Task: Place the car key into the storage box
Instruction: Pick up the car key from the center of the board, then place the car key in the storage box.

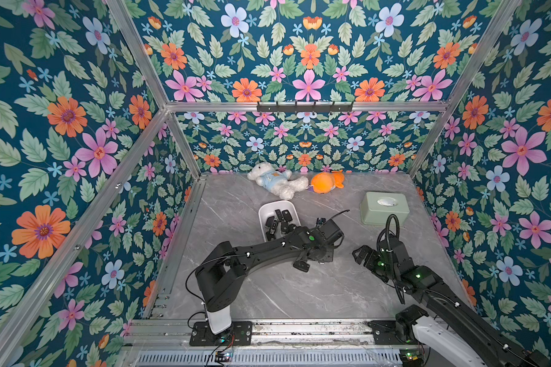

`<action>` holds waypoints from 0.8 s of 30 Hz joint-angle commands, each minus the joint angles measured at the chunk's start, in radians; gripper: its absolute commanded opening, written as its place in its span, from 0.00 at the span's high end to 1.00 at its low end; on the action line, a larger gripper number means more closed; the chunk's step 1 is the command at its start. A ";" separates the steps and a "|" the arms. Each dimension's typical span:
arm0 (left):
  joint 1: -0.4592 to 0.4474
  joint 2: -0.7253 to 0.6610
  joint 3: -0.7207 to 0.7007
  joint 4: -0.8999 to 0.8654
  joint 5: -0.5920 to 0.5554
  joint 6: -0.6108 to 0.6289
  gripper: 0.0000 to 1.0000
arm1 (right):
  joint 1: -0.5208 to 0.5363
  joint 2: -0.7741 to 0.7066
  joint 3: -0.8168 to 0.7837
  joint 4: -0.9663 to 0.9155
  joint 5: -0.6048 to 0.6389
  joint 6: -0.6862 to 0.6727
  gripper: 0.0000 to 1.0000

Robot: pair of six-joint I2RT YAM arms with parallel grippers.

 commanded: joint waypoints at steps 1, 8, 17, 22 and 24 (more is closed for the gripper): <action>0.055 -0.037 -0.004 0.019 -0.005 -0.004 0.67 | 0.001 0.044 0.018 0.080 -0.018 0.005 0.01; 0.235 -0.075 -0.005 0.019 0.042 0.052 0.67 | 0.000 0.168 0.083 0.152 -0.018 0.013 0.01; 0.433 0.022 0.076 -0.017 0.084 0.156 0.67 | 0.001 0.320 0.170 0.210 -0.023 0.023 0.01; 0.494 0.131 0.160 -0.030 0.090 0.182 0.67 | -0.001 0.390 0.208 0.215 -0.032 0.023 0.01; 0.508 0.174 0.195 -0.046 0.075 0.187 0.67 | 0.001 0.414 0.228 0.209 -0.028 0.021 0.01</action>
